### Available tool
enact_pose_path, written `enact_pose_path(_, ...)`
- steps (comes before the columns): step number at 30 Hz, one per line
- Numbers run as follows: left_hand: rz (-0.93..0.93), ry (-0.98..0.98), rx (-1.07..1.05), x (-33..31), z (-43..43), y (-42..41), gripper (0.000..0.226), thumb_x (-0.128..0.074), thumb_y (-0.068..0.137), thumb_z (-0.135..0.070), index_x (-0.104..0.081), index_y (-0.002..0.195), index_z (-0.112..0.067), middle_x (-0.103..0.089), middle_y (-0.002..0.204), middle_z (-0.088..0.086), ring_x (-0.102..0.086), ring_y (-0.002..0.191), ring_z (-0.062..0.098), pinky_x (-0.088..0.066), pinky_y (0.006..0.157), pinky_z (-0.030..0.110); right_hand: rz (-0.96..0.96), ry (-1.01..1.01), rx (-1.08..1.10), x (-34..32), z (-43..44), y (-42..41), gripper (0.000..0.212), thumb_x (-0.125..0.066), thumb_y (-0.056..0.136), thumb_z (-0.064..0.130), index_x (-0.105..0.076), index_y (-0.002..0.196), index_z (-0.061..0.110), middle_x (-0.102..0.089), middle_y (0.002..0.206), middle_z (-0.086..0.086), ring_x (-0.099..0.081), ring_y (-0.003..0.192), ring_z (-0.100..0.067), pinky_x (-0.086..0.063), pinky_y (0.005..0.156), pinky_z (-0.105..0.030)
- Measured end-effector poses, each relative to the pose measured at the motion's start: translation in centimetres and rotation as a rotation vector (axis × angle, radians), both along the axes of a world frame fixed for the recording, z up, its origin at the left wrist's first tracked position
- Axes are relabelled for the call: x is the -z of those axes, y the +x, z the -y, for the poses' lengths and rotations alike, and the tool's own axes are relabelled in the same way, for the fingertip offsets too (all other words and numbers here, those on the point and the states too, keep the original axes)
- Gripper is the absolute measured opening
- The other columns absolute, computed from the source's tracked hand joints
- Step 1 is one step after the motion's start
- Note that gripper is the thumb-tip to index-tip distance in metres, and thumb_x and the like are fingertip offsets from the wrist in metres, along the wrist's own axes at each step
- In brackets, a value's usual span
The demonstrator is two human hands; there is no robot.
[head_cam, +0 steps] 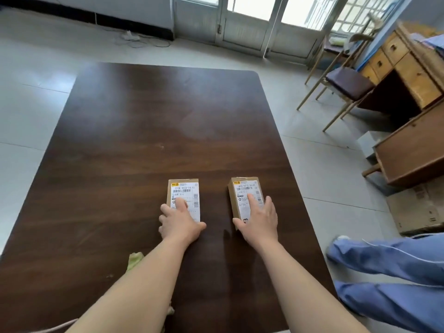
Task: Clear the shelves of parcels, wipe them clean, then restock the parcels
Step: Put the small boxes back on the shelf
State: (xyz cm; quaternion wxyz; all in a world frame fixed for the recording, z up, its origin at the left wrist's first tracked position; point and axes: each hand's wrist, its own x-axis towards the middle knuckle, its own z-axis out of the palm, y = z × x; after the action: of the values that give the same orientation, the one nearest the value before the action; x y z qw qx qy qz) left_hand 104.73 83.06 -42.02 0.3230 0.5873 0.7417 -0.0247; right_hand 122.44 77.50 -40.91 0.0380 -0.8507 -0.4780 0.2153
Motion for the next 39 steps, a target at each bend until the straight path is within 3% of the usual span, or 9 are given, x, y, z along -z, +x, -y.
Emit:
enact_pose_path(4,0.005,0.048,-0.017,-0.3,-0.3,-0.8,0.061,-0.073,0.065,-0.047,-0.028,0.103,-0.029,-0.030,0.117,0.005,-0.044,0.104,0.029,-0.043,0.090,0.041,0.000,-0.079,0.001,1.0,-0.9,0.3,0.089,-0.061,0.085,0.055,-0.005,0.152,0.037,0.003,0.157,-0.020,-0.002,0.147,-0.036,-0.012,0.118,-0.047)
enact_pose_path(8,0.035,0.093,-0.084,-1.2,-0.2,-2.0,0.063,-0.073,0.062,-0.047,-0.031,0.104,-0.029,-0.032,0.120,0.004,-0.046,0.106,0.031,-0.044,0.092,0.041,-0.039,-0.093,0.035,1.2,-1.3,0.3,0.085,-0.061,0.087,0.046,-0.007,0.151,0.039,-0.007,0.153,-0.017,-0.017,0.141,-0.035,-0.025,0.115,-0.047)
enact_pose_path(19,0.079,0.231,-0.321,-5.7,1.1,-9.8,0.064,-0.073,0.059,-0.047,-0.029,0.102,-0.032,-0.035,0.124,0.004,-0.046,0.110,0.030,-0.041,0.090,0.039,-0.090,0.102,-0.166,-2.4,-2.8,-7.5,0.081,-0.063,0.084,0.045,-0.015,0.150,0.042,-0.011,0.152,-0.015,-0.016,0.139,-0.034,-0.023,0.112,-0.047)
enact_pose_path(27,0.069,0.349,-0.503,-10.0,4.6,-19.6,0.065,-0.074,0.062,-0.048,-0.030,0.105,-0.029,-0.037,0.121,0.006,-0.048,0.109,0.031,-0.043,0.093,0.039,-0.148,0.199,-0.347,-7.4,-3.6,-17.6,0.082,-0.067,0.080,0.044,-0.023,0.148,0.043,-0.012,0.153,-0.019,-0.016,0.140,-0.036,-0.022,0.112,-0.047)
enact_pose_path(39,0.030,0.436,-0.890,-14.6,18.0,-39.8,0.063,-0.073,0.060,-0.045,-0.028,0.101,-0.030,-0.034,0.107,0.001,-0.050,0.094,0.024,-0.049,0.078,0.035,-0.262,0.278,-0.677,-12.8,2.5,-39.7,0.078,-0.070,0.078,0.040,-0.030,0.145,0.043,-0.017,0.151,-0.017,-0.019,0.137,-0.036,-0.024,0.112,-0.049)
